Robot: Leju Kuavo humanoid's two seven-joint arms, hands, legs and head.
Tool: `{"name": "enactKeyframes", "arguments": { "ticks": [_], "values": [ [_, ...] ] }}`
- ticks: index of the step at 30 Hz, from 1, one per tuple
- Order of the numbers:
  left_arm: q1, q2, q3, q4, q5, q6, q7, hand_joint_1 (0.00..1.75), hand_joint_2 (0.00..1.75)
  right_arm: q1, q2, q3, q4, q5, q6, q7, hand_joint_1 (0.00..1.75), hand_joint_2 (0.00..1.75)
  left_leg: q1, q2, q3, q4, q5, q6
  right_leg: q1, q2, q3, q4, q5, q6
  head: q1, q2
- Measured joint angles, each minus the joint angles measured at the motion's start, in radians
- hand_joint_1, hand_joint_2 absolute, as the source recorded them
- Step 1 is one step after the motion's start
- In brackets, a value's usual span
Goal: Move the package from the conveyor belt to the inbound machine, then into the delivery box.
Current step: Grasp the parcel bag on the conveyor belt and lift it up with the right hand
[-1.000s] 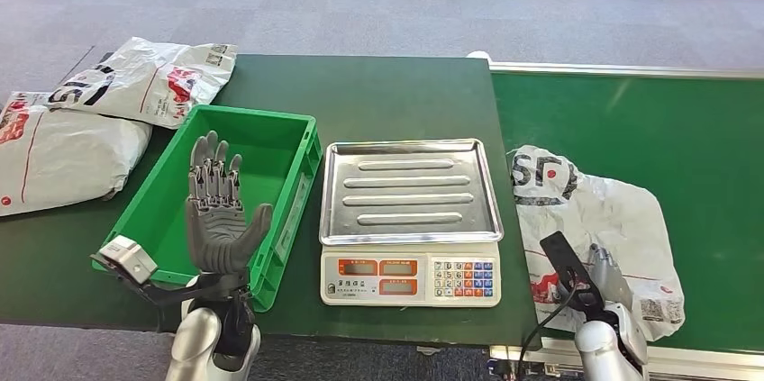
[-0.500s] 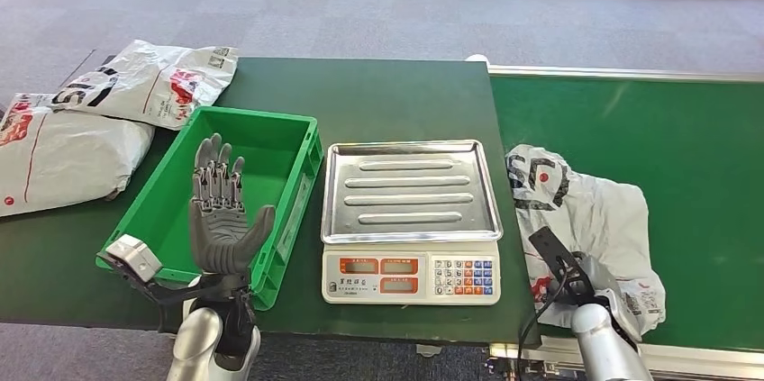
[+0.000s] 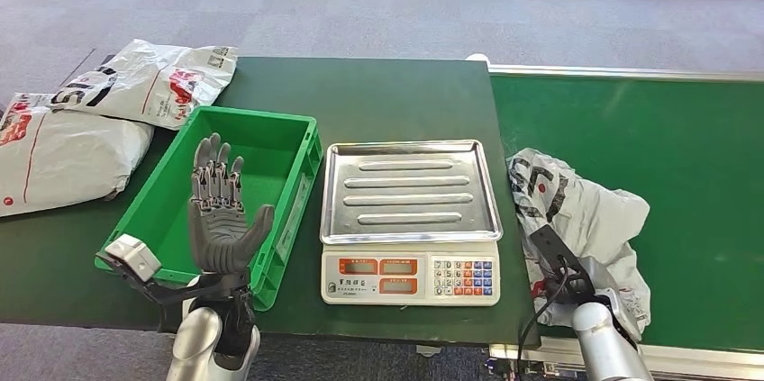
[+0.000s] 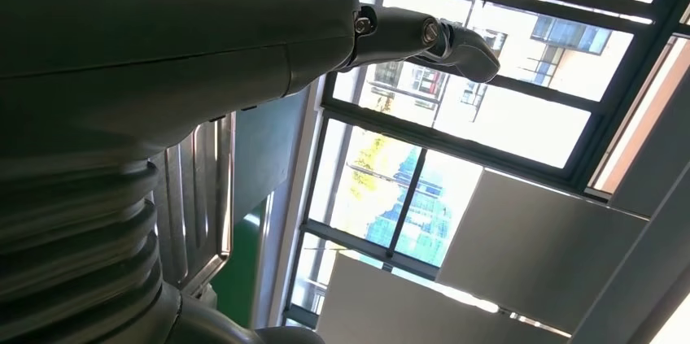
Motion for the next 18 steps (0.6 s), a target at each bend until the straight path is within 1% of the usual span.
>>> {"name": "enactKeyframes", "arguments": {
  "ticks": [7,10,14,16,18],
  "values": [
    [0.000,0.000,0.001,0.002,0.000,0.000,0.000,0.00,1.75,0.010,0.000,-0.002,-0.004,-0.007,0.003,-0.006,1.75,1.75,0.000,0.000,0.000,0.000,0.000,0.000,0.000,0.000,0.000,0.000,0.000,0.000,0.000,0.000],
    [0.000,0.000,0.001,0.002,-0.001,0.000,0.000,0.00,1.75,0.017,0.000,-0.002,-0.013,-0.011,-0.010,-0.012,1.75,1.75,0.000,0.000,0.000,0.000,0.000,0.000,0.000,0.000,0.000,0.000,0.000,0.000,0.000,0.000],
    [0.000,0.000,0.002,-0.001,-0.001,0.003,0.000,0.00,1.75,0.049,0.004,-0.008,-0.066,-0.045,-0.089,-0.045,1.75,1.75,0.000,-0.001,-0.002,0.000,0.000,0.000,0.000,-0.001,0.000,0.000,0.000,0.000,0.000,0.000],
    [0.001,-0.001,0.002,-0.008,-0.001,0.006,0.001,0.00,1.75,0.082,0.012,-0.015,-0.131,-0.066,-0.133,-0.062,1.75,1.75,-0.001,-0.002,-0.004,0.000,0.001,0.001,0.000,-0.002,-0.002,0.000,0.000,0.000,0.000,0.000],
    [0.002,-0.001,0.003,-0.015,0.000,0.008,0.002,0.00,1.75,0.111,0.019,-0.020,-0.200,-0.076,-0.149,-0.066,1.75,1.75,-0.001,-0.003,-0.007,0.000,0.001,0.001,0.000,-0.003,-0.004,0.000,0.000,0.000,0.000,0.000]
  ]
}}
